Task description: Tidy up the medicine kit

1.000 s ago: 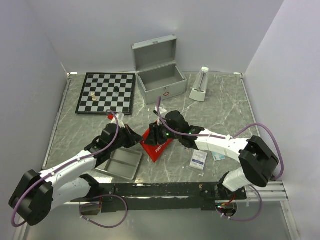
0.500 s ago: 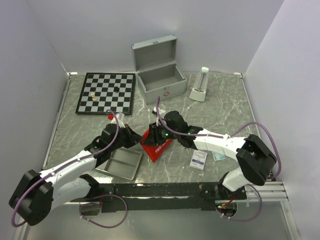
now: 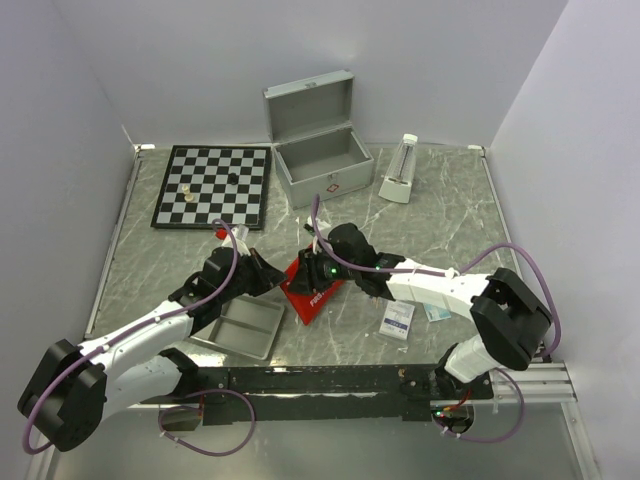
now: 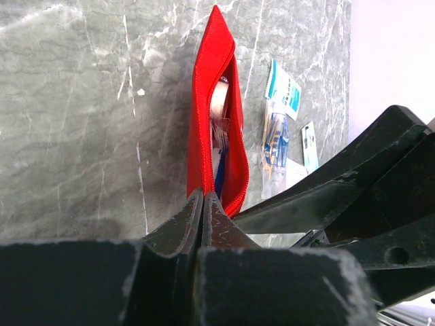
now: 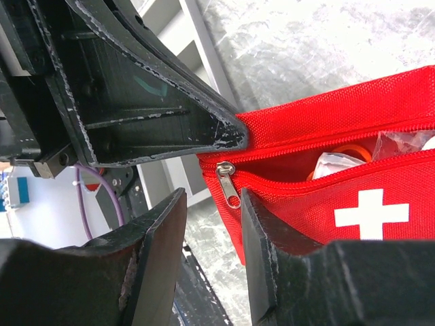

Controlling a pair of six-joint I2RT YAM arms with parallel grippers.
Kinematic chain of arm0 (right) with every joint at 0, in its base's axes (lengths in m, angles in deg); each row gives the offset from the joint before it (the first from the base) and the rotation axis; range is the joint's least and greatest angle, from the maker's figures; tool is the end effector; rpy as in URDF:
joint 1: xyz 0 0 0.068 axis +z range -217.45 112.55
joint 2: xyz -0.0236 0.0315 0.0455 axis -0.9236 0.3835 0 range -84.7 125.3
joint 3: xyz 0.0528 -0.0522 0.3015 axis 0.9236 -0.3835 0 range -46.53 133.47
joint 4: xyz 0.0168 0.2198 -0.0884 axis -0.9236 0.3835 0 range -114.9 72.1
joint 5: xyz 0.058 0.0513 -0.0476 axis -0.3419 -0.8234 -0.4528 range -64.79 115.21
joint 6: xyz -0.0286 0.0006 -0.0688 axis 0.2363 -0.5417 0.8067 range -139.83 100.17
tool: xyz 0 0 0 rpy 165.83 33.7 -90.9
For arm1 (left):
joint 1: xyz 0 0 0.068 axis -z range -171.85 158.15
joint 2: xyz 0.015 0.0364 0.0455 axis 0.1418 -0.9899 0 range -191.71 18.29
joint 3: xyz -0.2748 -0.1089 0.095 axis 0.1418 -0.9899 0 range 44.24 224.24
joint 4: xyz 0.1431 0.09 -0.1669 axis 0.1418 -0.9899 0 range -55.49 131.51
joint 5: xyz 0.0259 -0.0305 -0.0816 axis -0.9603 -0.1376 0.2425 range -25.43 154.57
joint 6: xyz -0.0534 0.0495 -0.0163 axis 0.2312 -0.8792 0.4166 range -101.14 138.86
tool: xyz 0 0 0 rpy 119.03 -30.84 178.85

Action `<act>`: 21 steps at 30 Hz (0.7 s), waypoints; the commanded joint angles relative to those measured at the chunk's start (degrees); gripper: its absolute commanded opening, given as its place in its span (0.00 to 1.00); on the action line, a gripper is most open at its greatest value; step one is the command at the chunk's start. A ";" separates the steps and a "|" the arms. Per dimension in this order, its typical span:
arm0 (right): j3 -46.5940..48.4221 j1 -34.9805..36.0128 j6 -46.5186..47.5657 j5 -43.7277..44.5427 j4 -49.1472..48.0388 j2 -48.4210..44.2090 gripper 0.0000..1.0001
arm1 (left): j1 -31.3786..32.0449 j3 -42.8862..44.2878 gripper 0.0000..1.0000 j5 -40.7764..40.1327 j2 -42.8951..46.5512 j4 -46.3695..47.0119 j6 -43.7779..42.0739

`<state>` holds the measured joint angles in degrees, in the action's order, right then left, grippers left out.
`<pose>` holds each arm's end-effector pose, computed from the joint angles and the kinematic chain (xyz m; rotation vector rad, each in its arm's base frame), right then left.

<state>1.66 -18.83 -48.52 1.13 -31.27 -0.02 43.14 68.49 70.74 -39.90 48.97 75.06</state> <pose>0.1907 0.2550 0.2670 -0.6722 2.2029 1.2031 0.1582 -0.1190 0.2373 -0.3352 2.1908 -1.0633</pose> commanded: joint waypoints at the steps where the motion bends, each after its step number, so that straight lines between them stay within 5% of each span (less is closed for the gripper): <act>1: -1.25 0.42 -0.05 -0.44 -1.45 0.39 0.45 | 0.44 0.62 0.01 -0.20 1.15 2.03 -0.31; 14: 1.12 0.42 -0.14 -1.06 -0.40 2.41 0.33 | 0.52 0.62 0.01 0.15 1.15 2.47 0.13; 21: 2.44 0.42 -0.23 0.34 1.45 3.03 0.42 | 0.70 0.45 0.01 -0.02 1.15 2.38 0.13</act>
<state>1.40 -18.83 -48.76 0.48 -30.57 2.45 43.36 68.49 70.74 -39.90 48.97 75.09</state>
